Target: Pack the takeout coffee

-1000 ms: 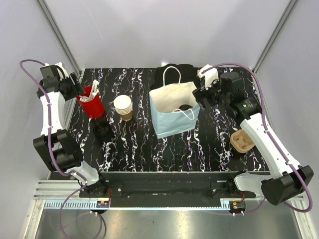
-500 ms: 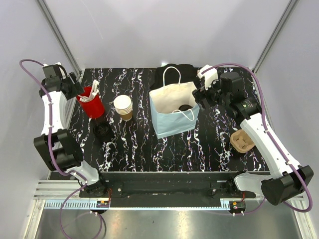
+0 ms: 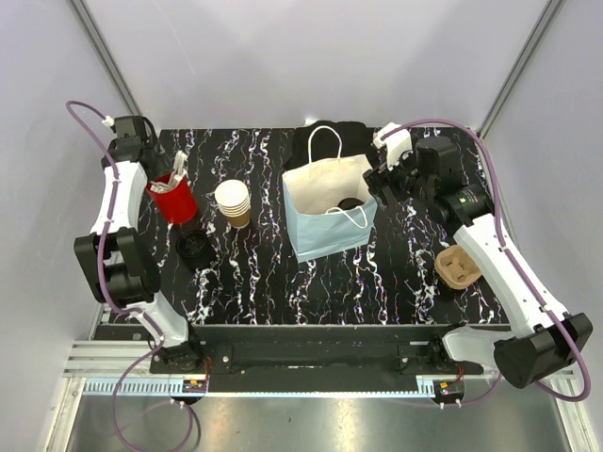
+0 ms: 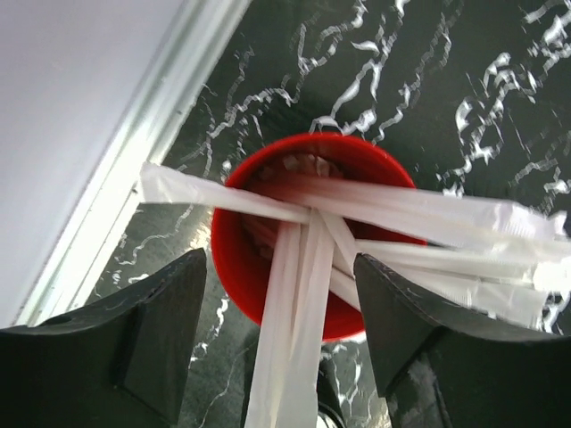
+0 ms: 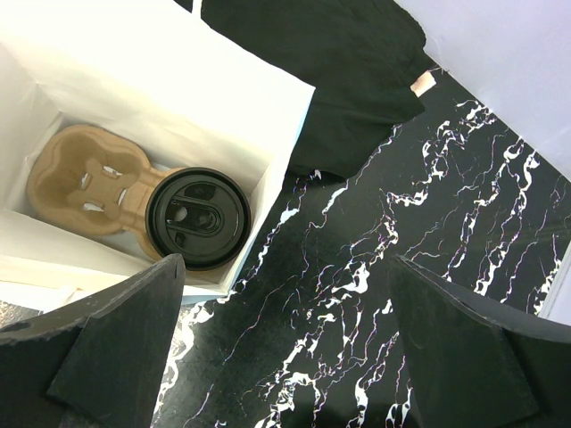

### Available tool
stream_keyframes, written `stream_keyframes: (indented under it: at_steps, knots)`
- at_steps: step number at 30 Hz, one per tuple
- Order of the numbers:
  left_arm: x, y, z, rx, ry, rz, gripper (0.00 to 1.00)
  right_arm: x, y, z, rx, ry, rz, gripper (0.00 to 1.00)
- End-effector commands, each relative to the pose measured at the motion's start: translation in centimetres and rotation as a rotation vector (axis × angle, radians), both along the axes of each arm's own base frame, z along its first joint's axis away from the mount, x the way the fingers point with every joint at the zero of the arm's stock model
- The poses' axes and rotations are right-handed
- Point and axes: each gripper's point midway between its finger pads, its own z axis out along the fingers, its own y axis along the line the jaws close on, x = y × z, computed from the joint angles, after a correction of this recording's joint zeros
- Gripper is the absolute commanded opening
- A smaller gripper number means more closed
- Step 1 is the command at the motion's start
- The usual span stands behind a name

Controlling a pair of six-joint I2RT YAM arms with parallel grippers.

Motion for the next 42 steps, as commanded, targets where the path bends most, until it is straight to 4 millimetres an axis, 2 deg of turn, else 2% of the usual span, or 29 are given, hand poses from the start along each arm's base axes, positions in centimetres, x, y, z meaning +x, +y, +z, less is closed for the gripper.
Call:
stream_keyframes:
  at_steps: [1,9,18,23,28,32,36,40,42]
  knots:
    - [1.1,2.0,3.7,0.104,-0.088,0.107,0.69,0.2,0.3,1.1,0.032,-0.035,0.008,1.0]
    - [0.3,2.7,3.9,0.147,-0.074,0.143,0.66,0.1,0.5,1.0,0.035,-0.029,0.02,1.0]
    - [1.2,3.0,2.9,0.141,-0.057,0.162,0.6,0.0,0.6,0.8,0.036,-0.024,0.025,1.0]
    - [1.7,3.0,2.8,0.137,-0.06,0.163,0.49,0.0,0.6,0.6,0.036,-0.017,0.027,1.0]
    - [1.7,3.0,2.5,0.134,-0.054,0.167,0.45,-0.1,0.6,0.7,0.036,-0.019,0.028,1.0]
    - [1.6,3.0,2.0,0.131,-0.041,0.167,0.38,-0.1,0.7,0.7,0.036,-0.017,0.032,1.0]
    - [1.6,3.0,1.6,0.135,-0.03,0.164,0.39,-0.1,0.7,0.7,0.037,-0.017,0.033,1.0]
    - [1.3,3.0,1.5,0.139,-0.024,0.16,0.51,-0.2,0.7,0.7,0.038,-0.018,0.035,1.0]
    - [1.0,2.9,1.0,0.12,-0.019,0.165,0.51,-0.2,0.7,0.7,0.037,-0.017,0.034,1.0]
